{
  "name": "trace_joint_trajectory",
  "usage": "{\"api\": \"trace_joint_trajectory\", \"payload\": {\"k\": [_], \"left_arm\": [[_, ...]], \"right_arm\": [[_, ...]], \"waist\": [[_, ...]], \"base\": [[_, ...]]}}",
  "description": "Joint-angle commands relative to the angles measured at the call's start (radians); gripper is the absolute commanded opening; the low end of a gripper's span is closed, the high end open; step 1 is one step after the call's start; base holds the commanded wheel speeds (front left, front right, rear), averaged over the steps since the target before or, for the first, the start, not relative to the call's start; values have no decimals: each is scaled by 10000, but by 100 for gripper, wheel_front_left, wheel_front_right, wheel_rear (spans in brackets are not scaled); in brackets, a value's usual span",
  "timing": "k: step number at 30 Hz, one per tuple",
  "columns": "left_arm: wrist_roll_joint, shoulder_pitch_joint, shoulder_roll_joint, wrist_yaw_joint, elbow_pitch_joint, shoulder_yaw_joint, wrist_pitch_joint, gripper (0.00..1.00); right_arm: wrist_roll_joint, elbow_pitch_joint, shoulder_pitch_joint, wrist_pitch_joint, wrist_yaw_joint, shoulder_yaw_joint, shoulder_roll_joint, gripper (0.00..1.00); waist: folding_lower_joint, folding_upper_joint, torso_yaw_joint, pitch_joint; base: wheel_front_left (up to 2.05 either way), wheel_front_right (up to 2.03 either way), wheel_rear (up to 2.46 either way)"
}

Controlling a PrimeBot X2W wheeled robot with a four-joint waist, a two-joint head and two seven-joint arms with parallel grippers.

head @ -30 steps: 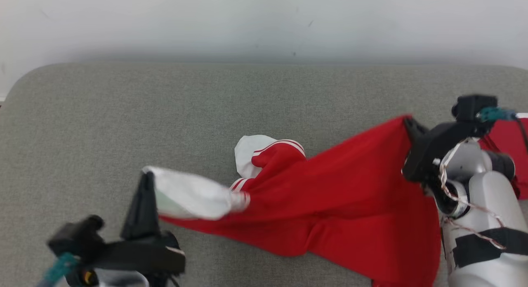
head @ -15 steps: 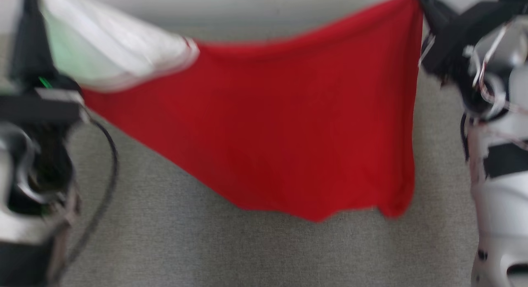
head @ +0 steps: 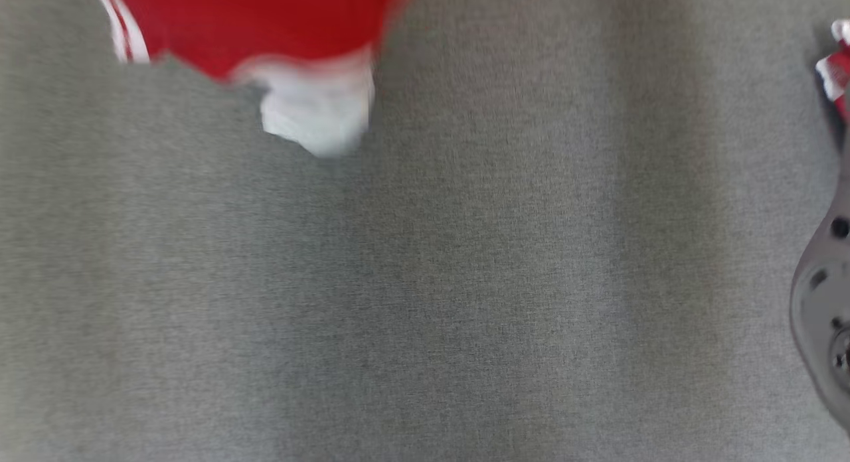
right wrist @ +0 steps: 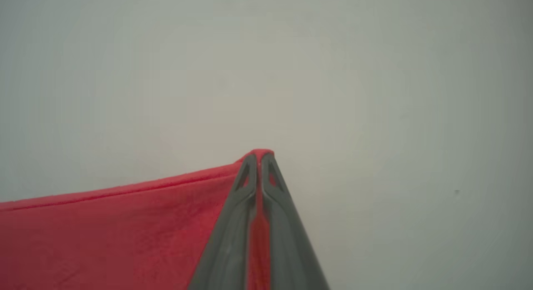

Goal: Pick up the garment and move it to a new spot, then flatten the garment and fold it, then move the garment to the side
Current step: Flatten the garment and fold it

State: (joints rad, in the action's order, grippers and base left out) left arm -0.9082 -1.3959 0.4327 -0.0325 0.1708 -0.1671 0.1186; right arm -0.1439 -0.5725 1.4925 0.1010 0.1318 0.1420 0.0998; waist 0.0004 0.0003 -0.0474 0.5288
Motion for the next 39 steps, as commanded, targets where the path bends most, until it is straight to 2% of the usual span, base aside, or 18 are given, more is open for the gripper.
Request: {"api": "trace_joint_trajectory", "payload": {"k": [1,3,6,10,14,19,25,29,34,37,39], "left_arm": [[186,-275,11,95,38,22,170,0],[350,-926,-71,290,167,54,622,0],[568,-1654,-208,848,239,152,1172,0],[904,-1328,-449,1319,161,224,1427,0],[893,260,-710,1555,288,-60,1464,0],[909,2961,-969,1631,-281,184,1470,0],[998,6441,-1657,1628,-1460,935,1466,0],[1035,8800,-2163,1629,-1873,1290,1467,0],[1097,11110,-2768,1633,-2135,1411,1467,0],[927,12449,-3350,1633,-2275,1735,1468,0],[867,13010,-3539,1632,-2288,1764,1468,0]], "right_arm": [[154,-80,188,-239,-26,75,-77,0],[405,-279,621,-1015,-26,293,-151,0],[801,-538,920,-1987,-26,462,-208,0],[1151,-1234,769,-2457,-26,141,-58,0],[1179,-1881,91,-2524,-26,-701,344,0],[518,-2132,-918,-2705,-26,-1928,971,0],[-793,-1651,-2768,-2347,-26,-3586,1854,0],[-1731,-1105,-4564,-1281,-26,-4307,2349,0],[-2434,72,-6563,-274,-26,-4654,2853,0],[-2574,749,-7910,-65,-26,-4293,3012,0],[-2476,931,-8471,50,-26,-4050,3002,0]], "waist": [[-4,-3,-190,376],[-4,-3,-190,368],[-4,-3,-199,356],[-4,-3,-181,458],[-4,-3,-74,597],[-4,-3,-29,466],[-4,-3,114,-573],[-4,-3,118,-1533],[-4,-3,19,-2529],[-4,-3,4,-3142],[-4,-3,27,-3433]], "base": [[0,0,0],[0,0,0],[0,0,0],[0,0,0],[0,0,0],[0,0,0],[0,0,0],[0,0,0],[0,0,0],[0,0,0],[0,0,0]]}}
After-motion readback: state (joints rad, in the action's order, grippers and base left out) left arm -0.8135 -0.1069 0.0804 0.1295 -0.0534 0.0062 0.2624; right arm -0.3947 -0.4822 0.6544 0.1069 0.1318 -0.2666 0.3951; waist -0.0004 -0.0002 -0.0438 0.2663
